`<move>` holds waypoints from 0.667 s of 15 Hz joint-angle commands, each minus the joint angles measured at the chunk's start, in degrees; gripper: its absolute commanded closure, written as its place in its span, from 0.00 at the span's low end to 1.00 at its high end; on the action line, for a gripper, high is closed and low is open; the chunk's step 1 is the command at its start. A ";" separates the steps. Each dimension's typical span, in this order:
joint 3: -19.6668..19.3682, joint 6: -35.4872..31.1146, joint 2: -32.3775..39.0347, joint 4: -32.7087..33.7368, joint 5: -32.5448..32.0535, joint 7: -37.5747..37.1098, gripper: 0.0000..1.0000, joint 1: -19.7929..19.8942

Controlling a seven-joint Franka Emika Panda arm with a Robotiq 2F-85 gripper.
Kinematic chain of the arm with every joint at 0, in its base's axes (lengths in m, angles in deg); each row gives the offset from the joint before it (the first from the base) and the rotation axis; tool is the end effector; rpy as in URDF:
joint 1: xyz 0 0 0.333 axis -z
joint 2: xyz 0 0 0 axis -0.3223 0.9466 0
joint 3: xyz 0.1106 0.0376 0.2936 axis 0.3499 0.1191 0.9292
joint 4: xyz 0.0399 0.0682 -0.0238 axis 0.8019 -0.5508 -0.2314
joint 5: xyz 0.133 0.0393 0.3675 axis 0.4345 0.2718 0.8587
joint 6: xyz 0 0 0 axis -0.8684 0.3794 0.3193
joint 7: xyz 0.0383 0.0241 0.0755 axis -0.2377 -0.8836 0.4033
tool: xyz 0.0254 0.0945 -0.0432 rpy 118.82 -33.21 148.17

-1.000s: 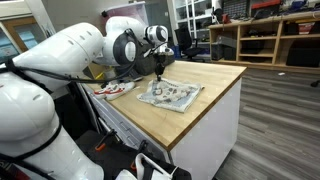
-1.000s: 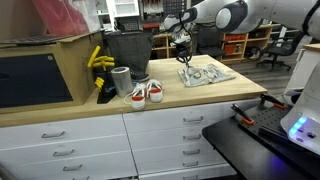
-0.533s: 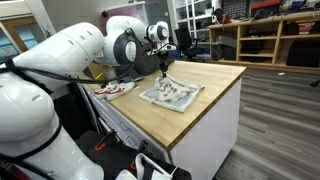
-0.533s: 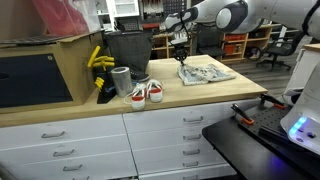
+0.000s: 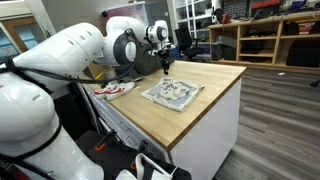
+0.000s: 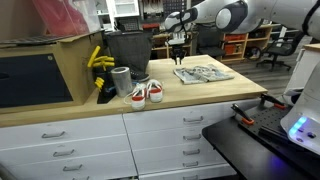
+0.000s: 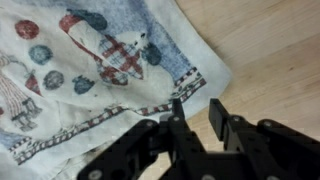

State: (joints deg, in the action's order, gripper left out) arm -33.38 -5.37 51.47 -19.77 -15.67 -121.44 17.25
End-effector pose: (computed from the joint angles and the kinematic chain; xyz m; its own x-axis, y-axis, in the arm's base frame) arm 0.7890 0.0466 0.2167 0.7151 -0.6895 -0.1148 -0.6832 -0.7242 0.0932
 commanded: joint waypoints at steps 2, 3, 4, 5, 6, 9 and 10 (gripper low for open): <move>-0.26 -2.01 -1.12 -1.68 -0.11 -0.71 0.27 0.24; 0.10 -0.86 -1.49 -2.08 0.12 0.33 0.19 0.52; 0.26 0.12 -1.88 -2.49 0.03 1.71 0.12 0.71; 0.65 1.49 -2.29 -2.91 0.18 3.54 0.05 1.02; 1.13 3.36 -2.79 -3.34 0.34 6.13 0.01 1.37; 1.43 8.09 -3.67 -3.80 -0.04 13.58 0.00 1.67; 1.51 9.62 -3.98 -3.89 -0.16 16.22 0.00 1.73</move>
State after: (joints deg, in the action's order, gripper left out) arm -32.91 0.11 51.06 -19.95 -15.65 -111.61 18.24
